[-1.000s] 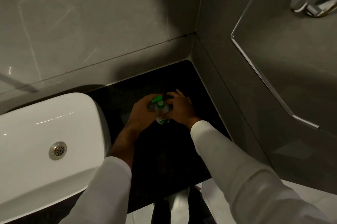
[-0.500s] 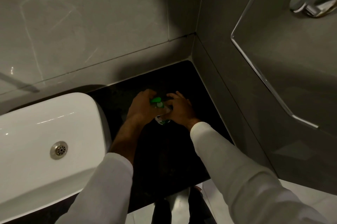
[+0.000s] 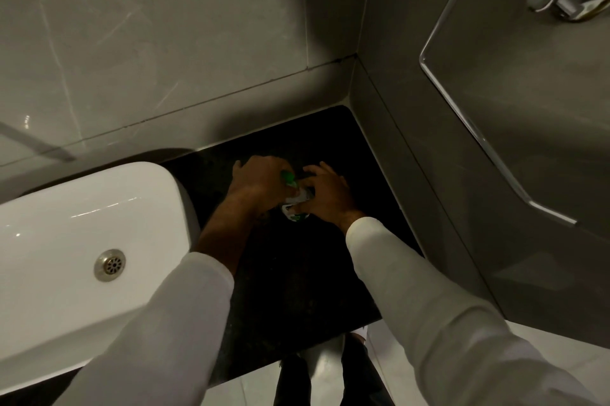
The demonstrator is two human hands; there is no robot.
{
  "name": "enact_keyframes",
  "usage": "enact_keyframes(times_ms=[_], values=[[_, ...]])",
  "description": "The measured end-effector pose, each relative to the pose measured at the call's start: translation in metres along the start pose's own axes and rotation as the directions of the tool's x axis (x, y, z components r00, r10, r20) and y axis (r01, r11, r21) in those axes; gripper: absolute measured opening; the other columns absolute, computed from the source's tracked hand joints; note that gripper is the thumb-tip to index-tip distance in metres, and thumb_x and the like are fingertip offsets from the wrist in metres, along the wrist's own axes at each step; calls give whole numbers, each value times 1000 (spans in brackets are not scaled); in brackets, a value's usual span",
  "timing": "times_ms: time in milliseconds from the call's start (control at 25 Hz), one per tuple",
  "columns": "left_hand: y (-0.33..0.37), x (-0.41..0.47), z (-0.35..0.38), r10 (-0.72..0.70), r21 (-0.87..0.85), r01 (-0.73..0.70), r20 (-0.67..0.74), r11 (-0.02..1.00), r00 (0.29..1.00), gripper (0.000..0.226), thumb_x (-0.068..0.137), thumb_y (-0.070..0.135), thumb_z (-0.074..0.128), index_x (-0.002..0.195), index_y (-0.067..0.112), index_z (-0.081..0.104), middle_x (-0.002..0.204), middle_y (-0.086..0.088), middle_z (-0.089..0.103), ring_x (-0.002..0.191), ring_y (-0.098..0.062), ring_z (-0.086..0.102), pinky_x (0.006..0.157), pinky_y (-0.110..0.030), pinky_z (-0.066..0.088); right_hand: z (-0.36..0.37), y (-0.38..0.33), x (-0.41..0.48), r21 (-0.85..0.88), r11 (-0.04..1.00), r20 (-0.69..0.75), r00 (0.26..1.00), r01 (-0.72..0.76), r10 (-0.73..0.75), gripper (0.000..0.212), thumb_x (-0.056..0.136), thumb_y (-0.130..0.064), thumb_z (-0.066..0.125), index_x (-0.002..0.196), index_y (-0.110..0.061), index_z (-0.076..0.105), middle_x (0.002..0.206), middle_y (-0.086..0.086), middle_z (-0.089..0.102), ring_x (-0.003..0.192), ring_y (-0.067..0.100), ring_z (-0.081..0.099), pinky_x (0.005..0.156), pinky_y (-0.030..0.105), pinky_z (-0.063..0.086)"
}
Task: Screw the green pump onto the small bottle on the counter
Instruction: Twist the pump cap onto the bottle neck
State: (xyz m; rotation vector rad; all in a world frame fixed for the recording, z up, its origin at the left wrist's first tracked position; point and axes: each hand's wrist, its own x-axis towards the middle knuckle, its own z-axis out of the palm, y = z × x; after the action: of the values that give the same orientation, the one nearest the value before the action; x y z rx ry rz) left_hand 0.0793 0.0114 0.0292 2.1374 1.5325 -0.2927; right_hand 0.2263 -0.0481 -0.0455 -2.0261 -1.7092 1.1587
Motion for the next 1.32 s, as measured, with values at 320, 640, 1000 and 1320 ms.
enact_keyframes(times_ms=[320,640,1000,1320], values=[[21,9,-7,-15,188,-3,92,982,996,27,85,47,72,74,26,59,83,5,57,108,-24,61,116,-64,19,-2,-6,-2,8,1000,5,1000,-4,4,45,73,-38,86,114,-25,76,159,-5,42,156,27,16,126,56,12],[-2,10,10,317,405,-311,53,860,947,28,92,46,58,107,26,71,111,-2,65,122,-20,53,113,-61,14,-4,-9,-2,-37,999,24,1000,12,-11,49,73,-38,86,118,-24,74,160,-5,41,157,27,15,124,58,16],[-8,7,-10,388,487,-396,123,779,913,40,87,57,60,117,31,67,114,0,69,128,-21,52,114,-58,18,-1,-7,-5,-41,999,5,1000,12,-12,53,73,-41,85,122,-25,73,160,-5,41,157,27,15,123,59,19],[-2,-1,-20,233,319,-228,23,920,972,22,91,46,62,106,30,66,96,4,70,90,-19,65,72,-35,45,-3,-11,-8,-42,999,-2,1000,-11,11,53,75,-40,85,123,-24,72,160,-3,41,156,27,17,123,58,23]])
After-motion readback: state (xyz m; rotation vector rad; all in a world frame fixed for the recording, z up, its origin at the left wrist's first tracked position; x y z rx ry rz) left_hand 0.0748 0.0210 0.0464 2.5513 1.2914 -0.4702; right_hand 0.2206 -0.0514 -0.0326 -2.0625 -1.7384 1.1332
